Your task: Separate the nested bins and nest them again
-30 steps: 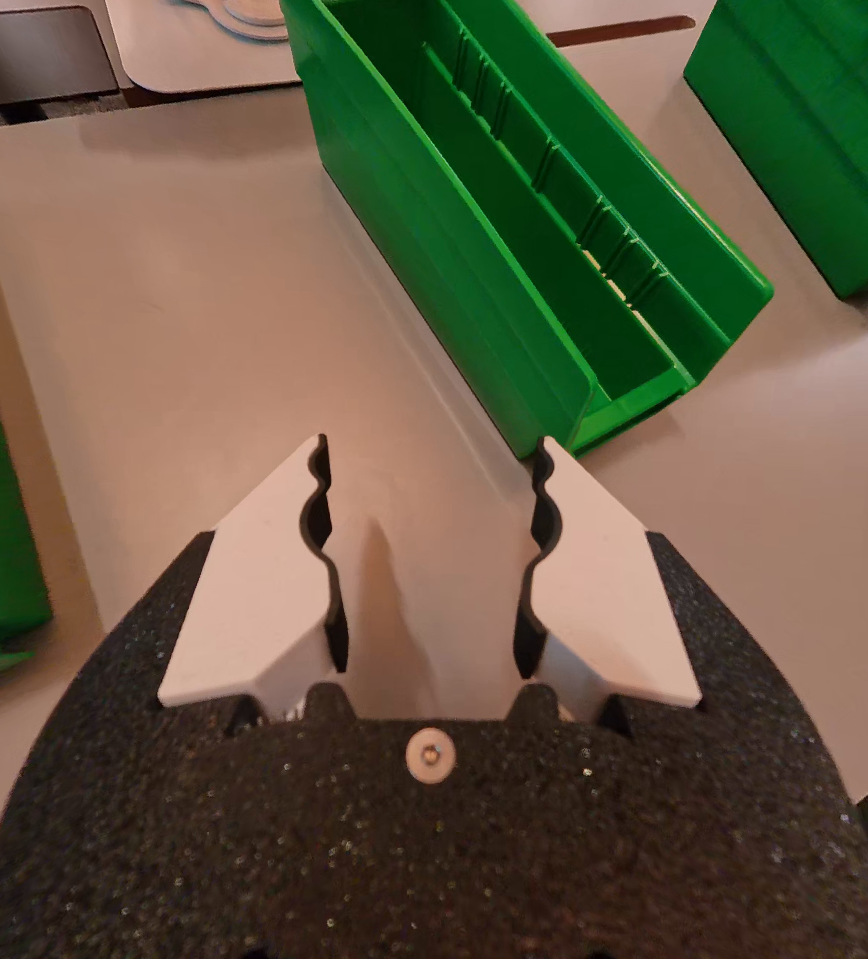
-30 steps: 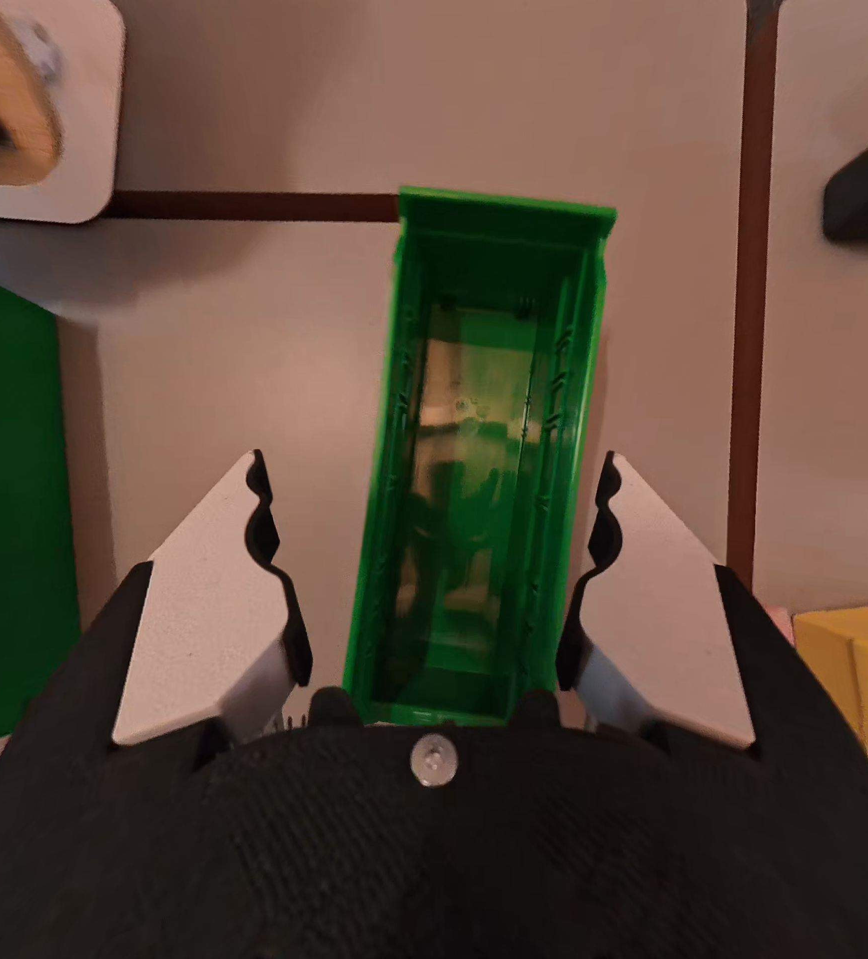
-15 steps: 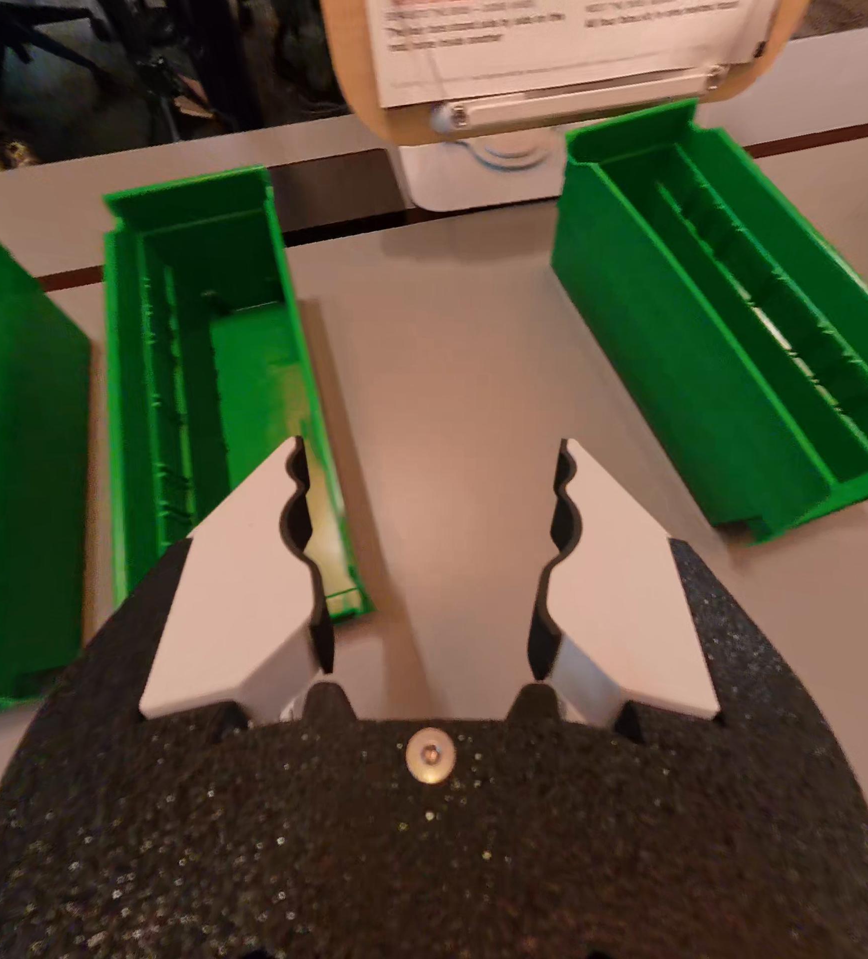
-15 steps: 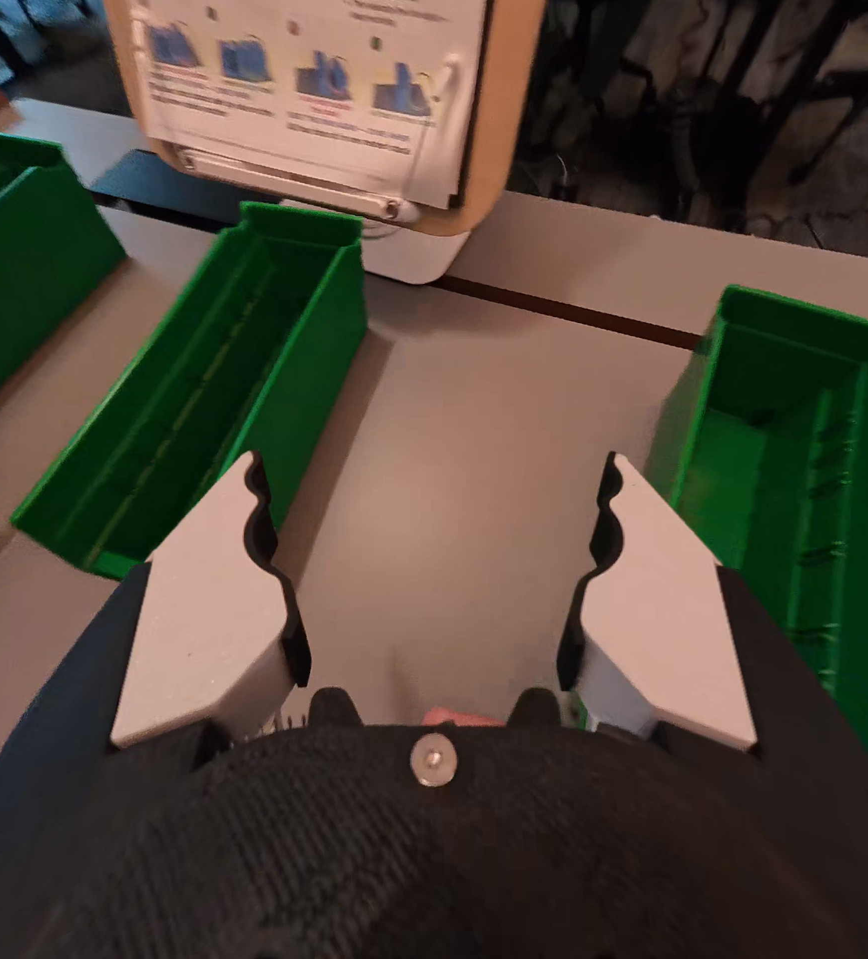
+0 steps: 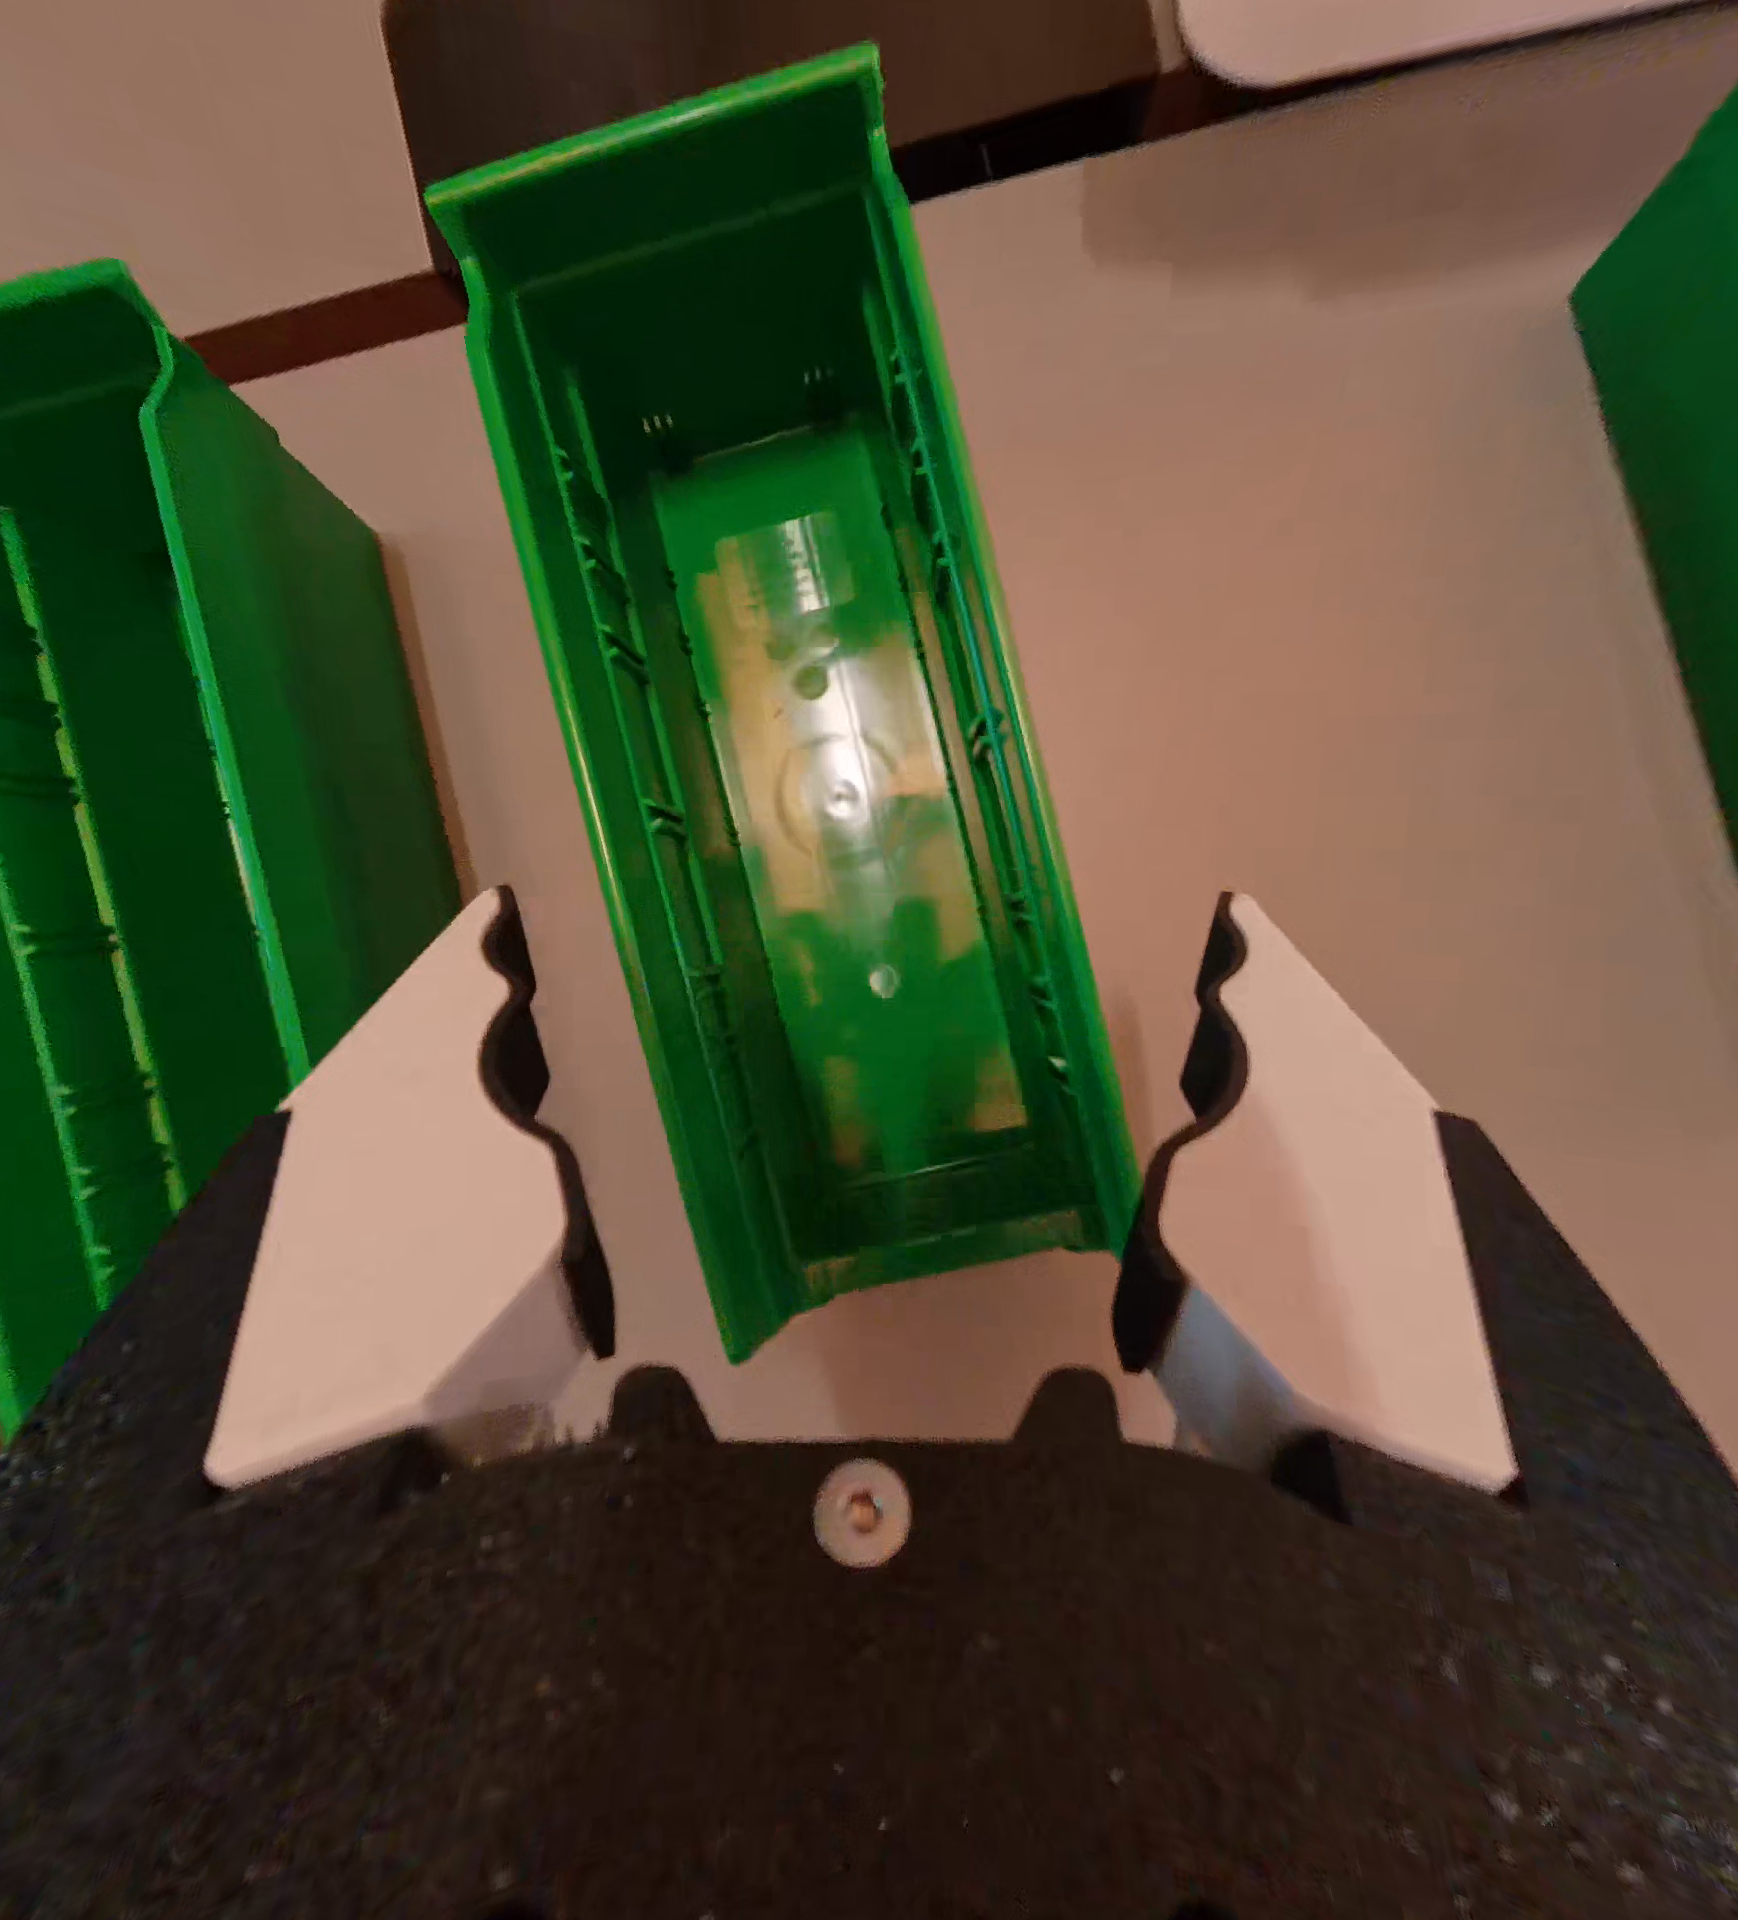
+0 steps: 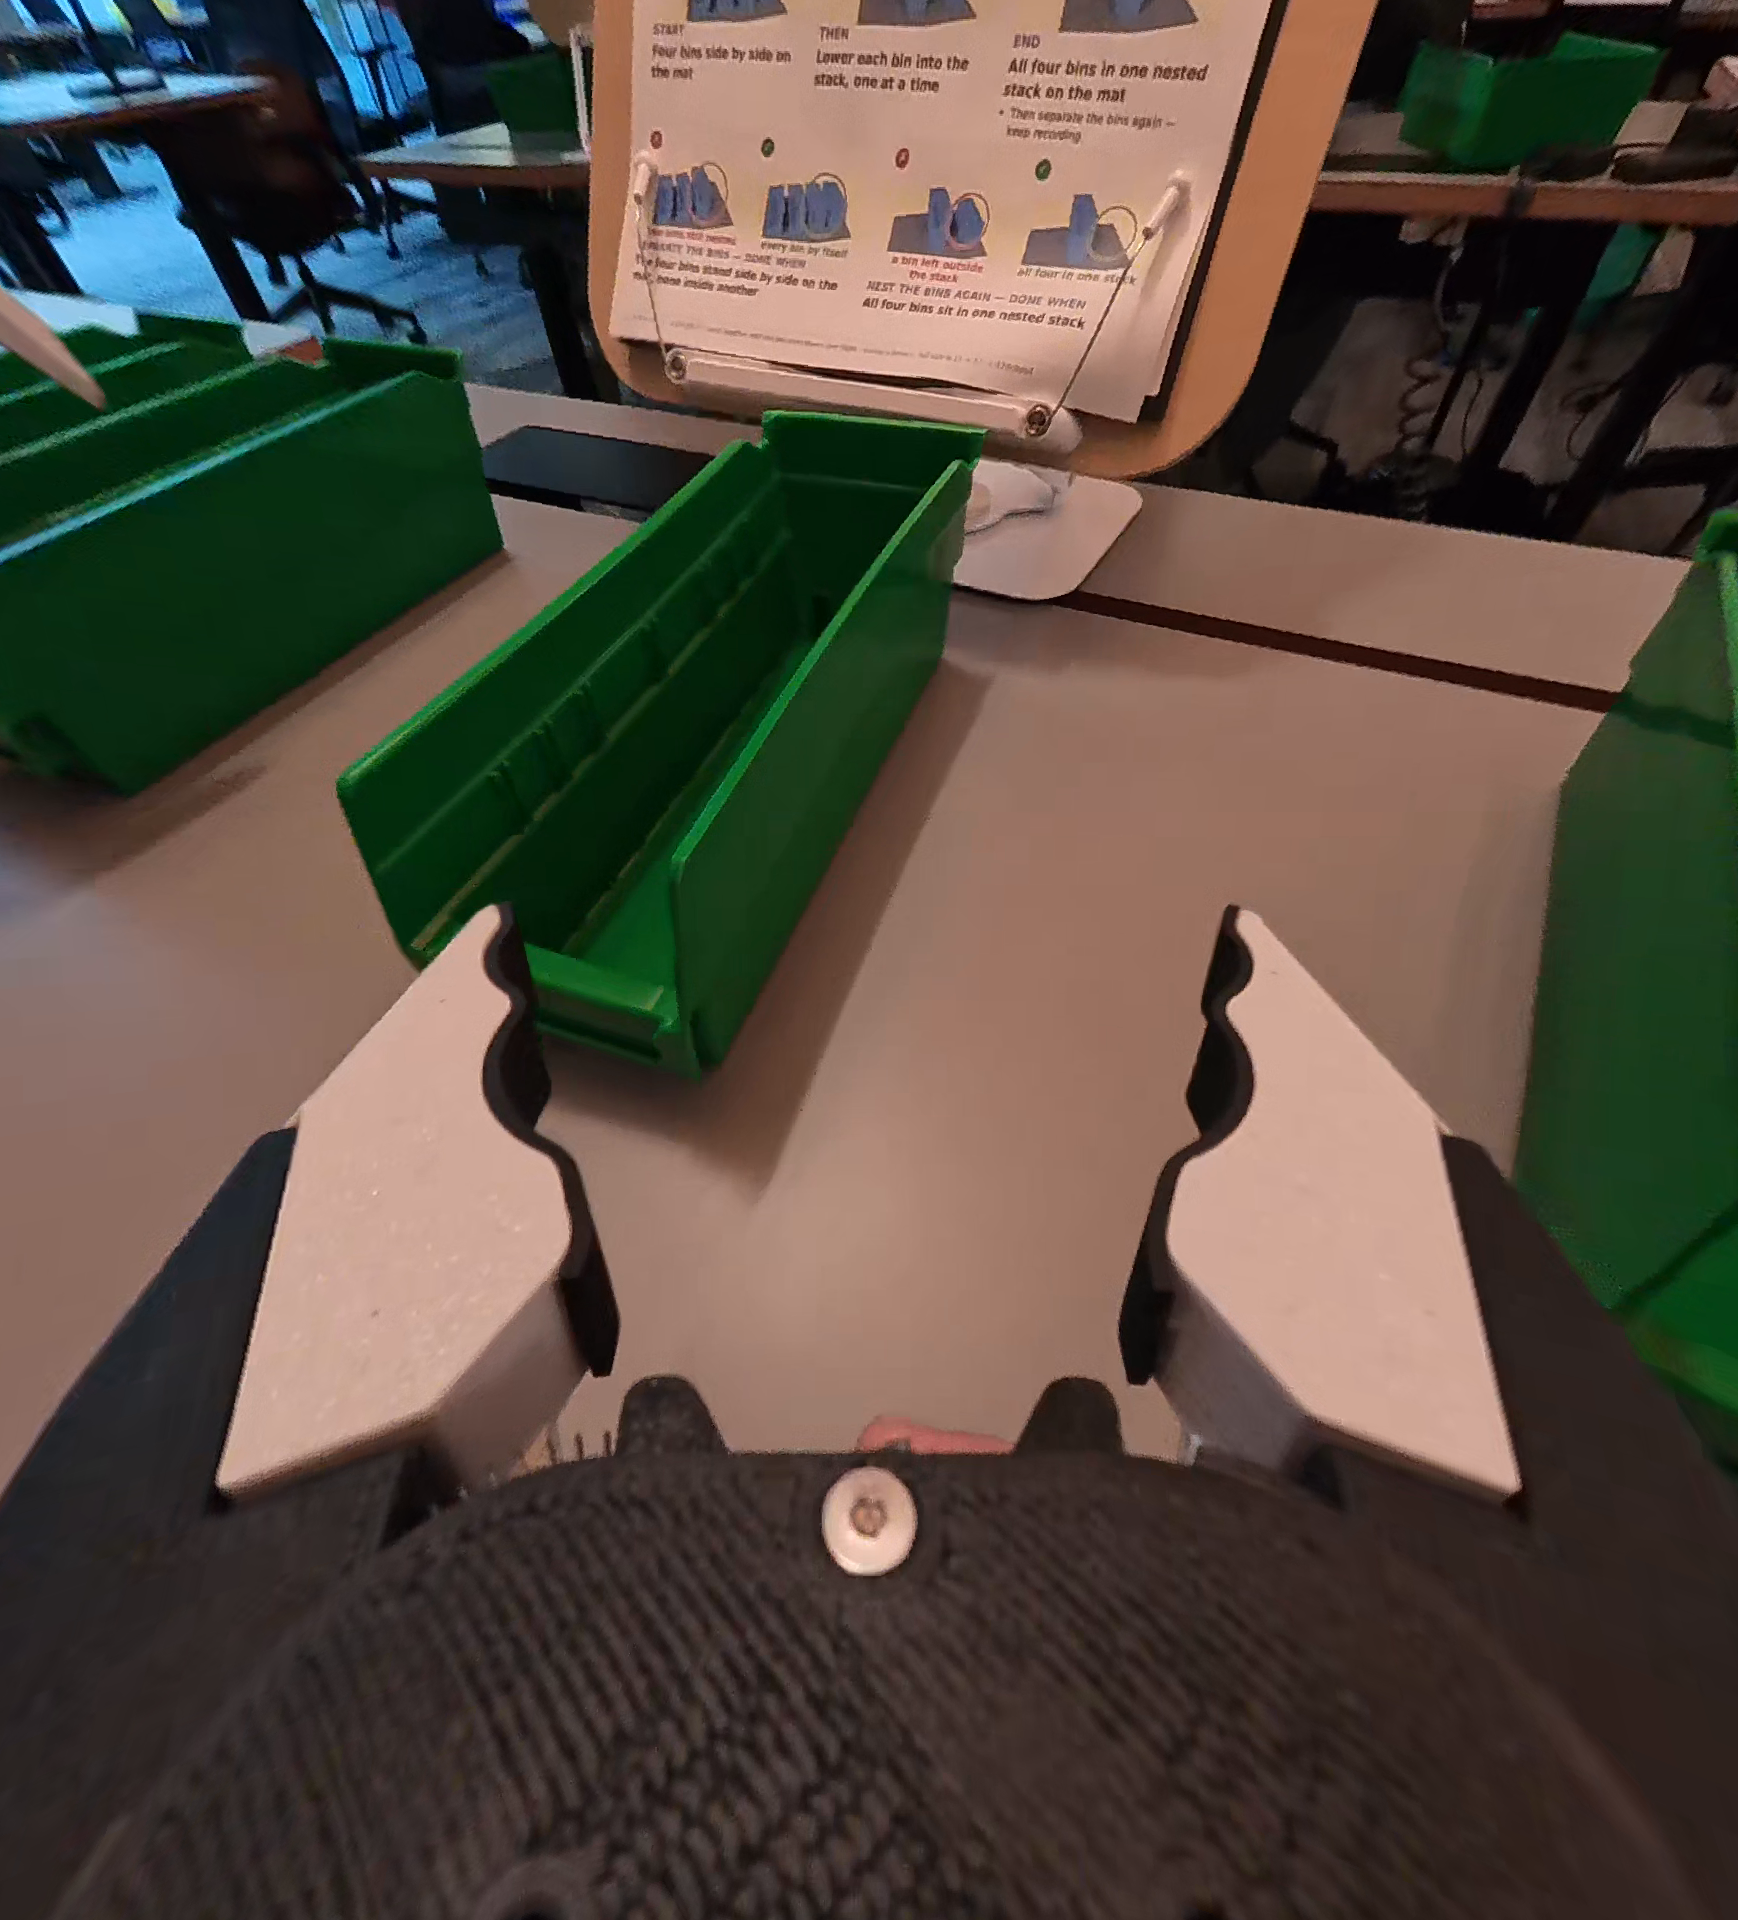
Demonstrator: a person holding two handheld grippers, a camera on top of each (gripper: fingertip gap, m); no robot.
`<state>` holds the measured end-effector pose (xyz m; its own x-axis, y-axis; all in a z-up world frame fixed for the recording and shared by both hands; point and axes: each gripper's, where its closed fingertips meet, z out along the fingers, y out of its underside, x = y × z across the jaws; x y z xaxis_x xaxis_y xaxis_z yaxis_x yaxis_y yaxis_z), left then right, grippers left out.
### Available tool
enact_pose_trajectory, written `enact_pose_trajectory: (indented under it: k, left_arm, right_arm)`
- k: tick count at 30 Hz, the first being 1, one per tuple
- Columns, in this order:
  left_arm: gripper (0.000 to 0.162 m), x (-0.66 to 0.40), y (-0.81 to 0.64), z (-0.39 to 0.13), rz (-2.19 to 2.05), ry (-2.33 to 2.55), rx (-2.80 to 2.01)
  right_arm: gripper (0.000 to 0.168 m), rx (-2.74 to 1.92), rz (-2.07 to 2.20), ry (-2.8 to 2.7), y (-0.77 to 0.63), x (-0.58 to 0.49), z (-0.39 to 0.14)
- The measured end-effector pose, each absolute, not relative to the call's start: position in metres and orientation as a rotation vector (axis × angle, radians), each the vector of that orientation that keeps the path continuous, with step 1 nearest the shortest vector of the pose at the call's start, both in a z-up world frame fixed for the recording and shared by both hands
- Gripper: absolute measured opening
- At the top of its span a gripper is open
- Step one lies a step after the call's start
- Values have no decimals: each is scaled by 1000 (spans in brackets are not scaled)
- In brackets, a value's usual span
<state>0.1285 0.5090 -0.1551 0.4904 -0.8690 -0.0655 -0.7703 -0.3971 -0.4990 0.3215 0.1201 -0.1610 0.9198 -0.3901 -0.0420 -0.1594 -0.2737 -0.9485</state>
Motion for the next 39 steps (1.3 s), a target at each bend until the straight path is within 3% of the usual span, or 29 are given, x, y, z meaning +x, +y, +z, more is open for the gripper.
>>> enact_pose_trajectory:
  k: [9, 20, 23, 26, 37, 39]
  left_arm:
    - [133, 143, 541, -186, 7, 1419, -2427]
    - [121, 146, 540, -213, 20, 1390, -2626]
    - [116, 144, 540, -212, 50, 1411, -2642]
    - [111, 144, 540, -211, 64, 1418, -2652]
    - [114, 142, 538, -212, 41, 1455, -2610]
    - [114, 141, 537, -212, 44, 1472, -2605]
  right_arm:
    - [131, -1790, -158, 431, 110, 324, -153]
    - [129, -1822, -78, 414, 118, 316, -170]
    - [125, -1825, -35, 395, 124, 310, -174]
    - [111, -1844, -8, 354, 134, 299, -181]
    - [91, -1891, 54, 304, 173, 268, -211]
    - [81, -1914, 45, 331, 176, 271, -218]
